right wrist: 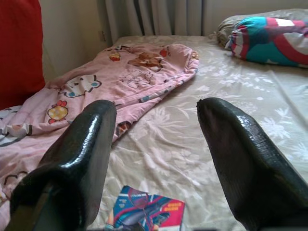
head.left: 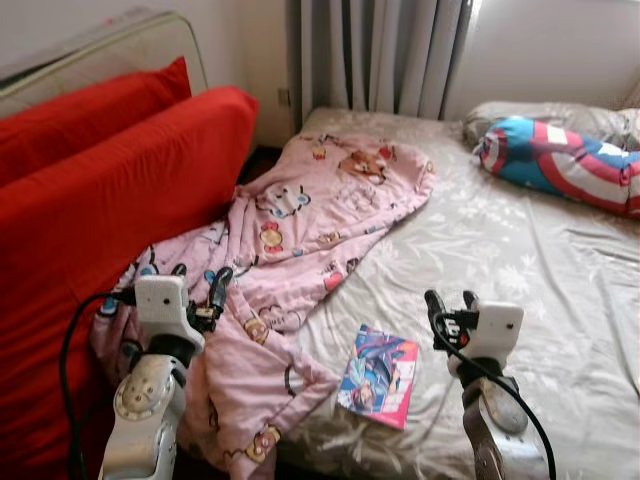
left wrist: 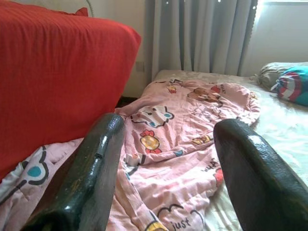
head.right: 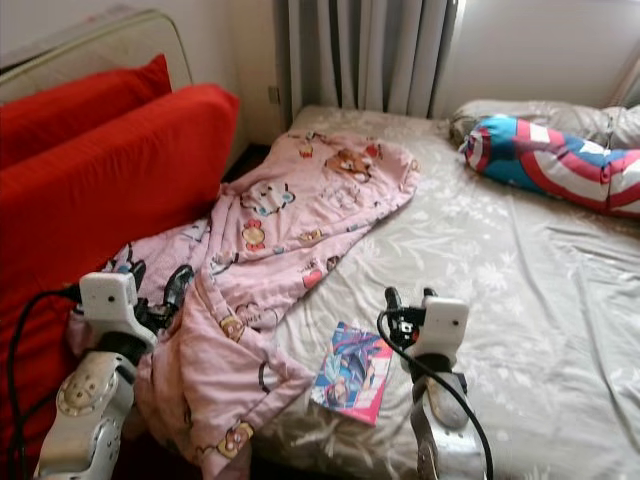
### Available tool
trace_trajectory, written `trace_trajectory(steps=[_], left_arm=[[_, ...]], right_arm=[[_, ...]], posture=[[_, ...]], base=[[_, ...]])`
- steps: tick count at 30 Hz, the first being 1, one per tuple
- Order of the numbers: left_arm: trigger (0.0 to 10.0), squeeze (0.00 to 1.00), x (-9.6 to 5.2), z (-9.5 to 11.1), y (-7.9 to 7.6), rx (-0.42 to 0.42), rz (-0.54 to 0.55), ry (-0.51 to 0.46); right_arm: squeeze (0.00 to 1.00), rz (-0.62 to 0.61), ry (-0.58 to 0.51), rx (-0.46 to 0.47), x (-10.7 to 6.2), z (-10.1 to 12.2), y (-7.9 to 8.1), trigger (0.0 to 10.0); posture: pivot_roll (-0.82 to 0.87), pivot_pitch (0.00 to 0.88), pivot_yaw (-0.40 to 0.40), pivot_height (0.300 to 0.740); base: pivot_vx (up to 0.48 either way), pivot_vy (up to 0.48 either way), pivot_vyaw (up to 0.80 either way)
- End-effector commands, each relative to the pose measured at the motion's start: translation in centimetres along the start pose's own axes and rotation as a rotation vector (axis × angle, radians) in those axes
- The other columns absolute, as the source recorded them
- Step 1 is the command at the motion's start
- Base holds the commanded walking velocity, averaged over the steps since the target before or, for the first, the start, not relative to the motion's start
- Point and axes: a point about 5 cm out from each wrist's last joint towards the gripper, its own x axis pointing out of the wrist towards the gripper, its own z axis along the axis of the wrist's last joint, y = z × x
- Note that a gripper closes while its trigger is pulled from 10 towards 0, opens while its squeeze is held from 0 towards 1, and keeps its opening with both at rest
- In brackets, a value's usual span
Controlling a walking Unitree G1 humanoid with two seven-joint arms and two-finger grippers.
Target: Clean up the room
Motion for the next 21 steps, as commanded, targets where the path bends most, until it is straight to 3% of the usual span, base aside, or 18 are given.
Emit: trace_trajectory(steps=[1, 5, 11, 21], left_arm=[[10.0, 0.00, -0.08, -0.26, -0.07, 0.004, 0.007, 0.018], [10.0, 0.00, -0.12, -0.37, -0.16, 0.000, 0.014, 0.023], [10.0, 0.00, -0.03, -0.28, 0.17, 0.003, 0.018, 0.023], [10.0, 0.00, -0.03, -0.42, 0.25, 0.010, 0.020, 0.037]], right_arm=[[0.00, 0.004, -0.005, -0.001, 0.07, 0.34, -0.04, 10.0], [0.00, 0.005, 0.020, -0.020, 0.25, 0.25, -0.25, 10.0], [0.00, 0.021, 0.008, -0.012, 0.33, 0.34, 0.08, 10.0], [0.00, 0.030, 0.005, 0.006, 0.36, 0.29, 0.45, 10.0]], posture=[[-0.03, 0.017, -0.018, 0.665], [-0.03, 0.019, -0.021, 0.665], [-0.03, 0.025, -0.020, 0.627], [-0.02, 0.026, -0.020, 0.627]], base=[[0.000, 0.000, 0.00], [0.000, 0.000, 0.00], [0.000, 0.000, 0.00], [0.000, 0.000, 0.00]])
